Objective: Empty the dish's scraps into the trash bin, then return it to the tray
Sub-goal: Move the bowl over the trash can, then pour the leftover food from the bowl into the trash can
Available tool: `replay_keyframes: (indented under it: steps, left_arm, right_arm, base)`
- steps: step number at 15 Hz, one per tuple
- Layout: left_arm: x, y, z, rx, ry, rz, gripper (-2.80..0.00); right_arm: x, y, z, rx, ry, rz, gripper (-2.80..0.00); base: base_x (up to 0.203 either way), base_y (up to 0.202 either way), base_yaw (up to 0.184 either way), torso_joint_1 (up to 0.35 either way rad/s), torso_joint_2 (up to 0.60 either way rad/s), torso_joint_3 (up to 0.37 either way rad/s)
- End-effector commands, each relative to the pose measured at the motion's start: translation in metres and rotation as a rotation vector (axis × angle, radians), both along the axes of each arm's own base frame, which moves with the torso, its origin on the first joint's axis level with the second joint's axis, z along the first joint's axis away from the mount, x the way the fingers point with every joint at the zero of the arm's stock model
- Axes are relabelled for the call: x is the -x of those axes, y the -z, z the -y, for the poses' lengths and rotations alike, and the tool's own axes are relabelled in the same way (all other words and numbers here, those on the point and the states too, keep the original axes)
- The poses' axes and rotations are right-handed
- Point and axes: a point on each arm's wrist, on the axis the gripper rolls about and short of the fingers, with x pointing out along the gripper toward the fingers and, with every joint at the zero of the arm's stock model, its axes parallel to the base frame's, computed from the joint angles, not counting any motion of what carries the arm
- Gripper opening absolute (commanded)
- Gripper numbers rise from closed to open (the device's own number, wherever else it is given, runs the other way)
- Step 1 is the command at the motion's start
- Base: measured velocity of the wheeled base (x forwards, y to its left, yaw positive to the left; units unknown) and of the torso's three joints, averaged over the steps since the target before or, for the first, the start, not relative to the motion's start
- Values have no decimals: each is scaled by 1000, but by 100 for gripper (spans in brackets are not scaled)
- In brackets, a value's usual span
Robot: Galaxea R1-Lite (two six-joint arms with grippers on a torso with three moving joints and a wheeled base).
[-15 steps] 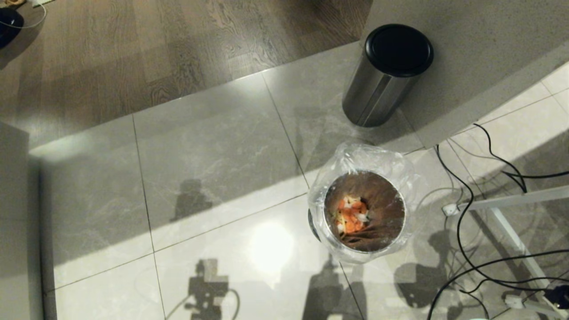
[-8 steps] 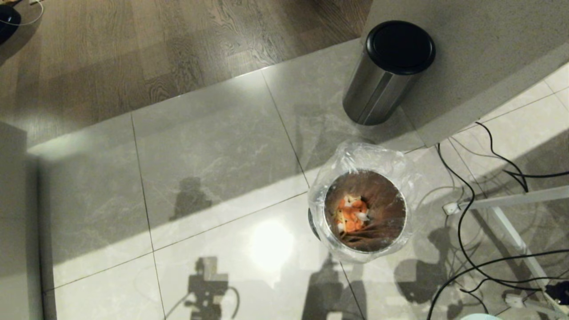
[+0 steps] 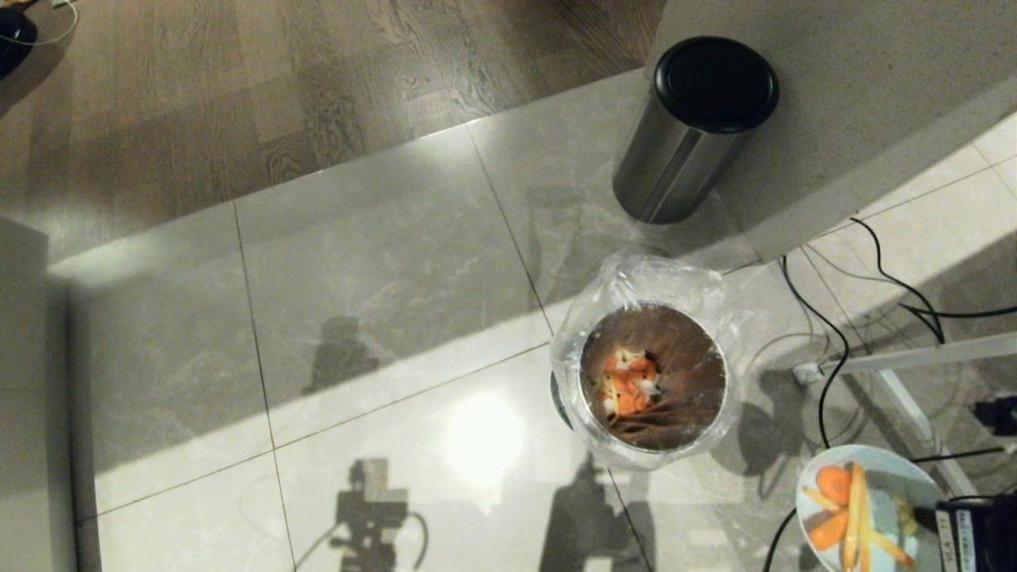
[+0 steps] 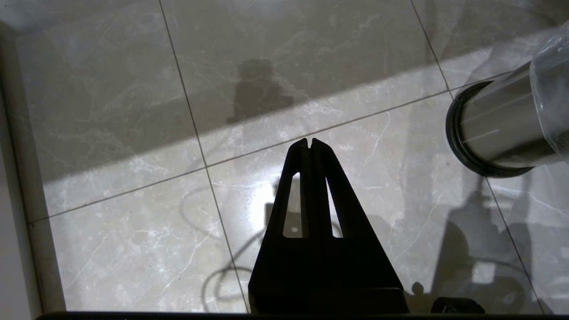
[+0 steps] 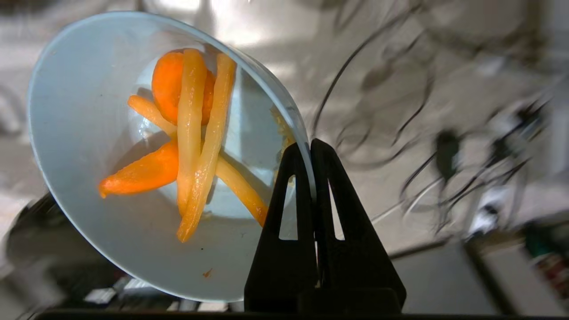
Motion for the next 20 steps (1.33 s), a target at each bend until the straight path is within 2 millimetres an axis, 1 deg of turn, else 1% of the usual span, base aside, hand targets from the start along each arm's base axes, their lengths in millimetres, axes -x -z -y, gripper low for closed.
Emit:
replay_keyframes:
  steps: [1,4,7,12,17,20]
  left_arm:
    - [0,0,0,0,0,0,-280]
    - [0,0,0,1,-1,0,-280]
    - [0,0,0,0,-1,0,-280]
    - [0,0,0,1,-3,0,-280]
    - [0,0,0,1,-3,0,-280]
    - [0,0,0,0,-3,0,-280]
  right_arm:
    - [-19,-8,-4,55,-28,103,-280]
    - [-41,-23,-8,143,-101,315,-280]
    - [-55,-34,-12,266,-168,467,-280]
    - [-71,-49,-18,474,-276,684,-280]
    - [-82,-57,-26,710,-487,826,-280]
    - [-87,-61,-35,810,-552,910,-280]
  base:
    - [0,0,0,0,0,0]
    - [0,0,0,0,0,0]
    - [0,0,0,0,0,0]
    - [0,0,0,0,0,0]
    - [0,0,0,0,0,0]
    - [0,0,0,0,0,0]
